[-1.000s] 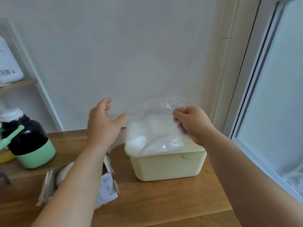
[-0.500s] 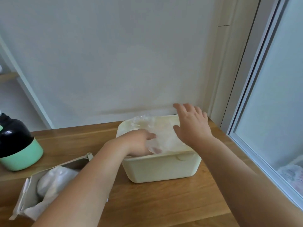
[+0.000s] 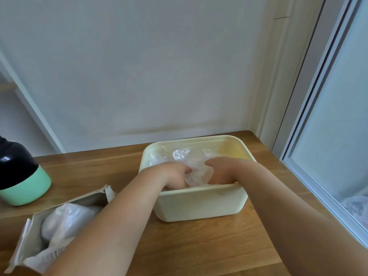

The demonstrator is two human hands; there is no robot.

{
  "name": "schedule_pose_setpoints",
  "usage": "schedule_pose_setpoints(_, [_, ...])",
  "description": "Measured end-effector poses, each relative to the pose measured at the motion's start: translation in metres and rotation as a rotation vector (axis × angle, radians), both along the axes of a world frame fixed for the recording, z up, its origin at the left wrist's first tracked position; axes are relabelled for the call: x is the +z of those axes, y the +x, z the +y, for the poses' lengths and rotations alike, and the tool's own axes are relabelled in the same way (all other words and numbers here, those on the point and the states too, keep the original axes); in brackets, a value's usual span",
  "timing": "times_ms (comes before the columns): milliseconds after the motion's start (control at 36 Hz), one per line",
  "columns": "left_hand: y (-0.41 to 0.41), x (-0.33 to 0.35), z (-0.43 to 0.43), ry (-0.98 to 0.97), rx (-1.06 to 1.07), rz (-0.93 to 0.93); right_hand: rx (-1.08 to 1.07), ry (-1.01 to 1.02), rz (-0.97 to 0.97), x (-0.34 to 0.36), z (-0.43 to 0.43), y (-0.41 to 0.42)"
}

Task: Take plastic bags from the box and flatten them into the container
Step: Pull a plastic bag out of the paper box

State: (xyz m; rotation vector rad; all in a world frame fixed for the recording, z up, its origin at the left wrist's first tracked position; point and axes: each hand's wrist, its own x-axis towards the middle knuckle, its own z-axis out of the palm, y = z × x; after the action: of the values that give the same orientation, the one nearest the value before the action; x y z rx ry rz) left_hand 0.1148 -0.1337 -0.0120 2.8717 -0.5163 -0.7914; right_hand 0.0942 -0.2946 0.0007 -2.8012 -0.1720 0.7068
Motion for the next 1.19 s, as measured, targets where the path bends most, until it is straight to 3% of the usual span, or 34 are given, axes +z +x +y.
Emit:
schedule_pose_setpoints(111, [-0.017, 0.021, 0.017, -0.257, 0.12, -0.187, -0.127, 0.217, -0.261, 0.011, -0.004, -0.009])
schedule_pose_setpoints(250, [-0.053, 0.042, 0.049, -0.52, 0.234, -0.511, -0.169, 0.317, -0.56, 0.028, 0.005, -0.03])
schedule_pose_setpoints(361, [-0.083, 0.043, 0.077, -0.667, 0.31, -0.603, -0.163, 0.515, -0.704, 0.033, 0.039, -0.053])
schedule_pose_setpoints(472, [-0.112, 0.037, 0.113, -0.574, 0.371, -0.637, -0.102, 0.742, -0.683, 0.026, 0.089, -0.072])
schedule_pose_setpoints(583, [-0.132, 0.032, 0.139, -0.335, 0.399, -0.614, 0.006, 0.797, -0.614, 0.011, 0.128, -0.084])
schedule_pose_setpoints(695, [-0.143, 0.022, 0.158, -0.178, 0.419, -0.479, 0.081, 0.748, -0.587, 0.0, 0.158, -0.089])
schedule_pose_setpoints(833, [-0.14, 0.015, 0.168, -0.101, 0.478, -0.445, 0.202, 0.644, -0.526, -0.009, 0.181, -0.09])
schedule_pose_setpoints(945, [-0.133, 0.014, 0.17, 0.024, 0.47, -0.428, 0.175, 0.604, -0.436, -0.017, 0.183, -0.085])
schedule_pose_setpoints(1056, [-0.132, 0.006, 0.172, 0.081, 0.445, -0.51, 0.171, 0.603, -0.408, -0.02, 0.184, -0.081])
schedule_pose_setpoints(1195, [-0.134, -0.009, 0.177, -0.032, 0.43, -0.69, 0.145, 0.647, -0.394, -0.023, 0.183, -0.08])
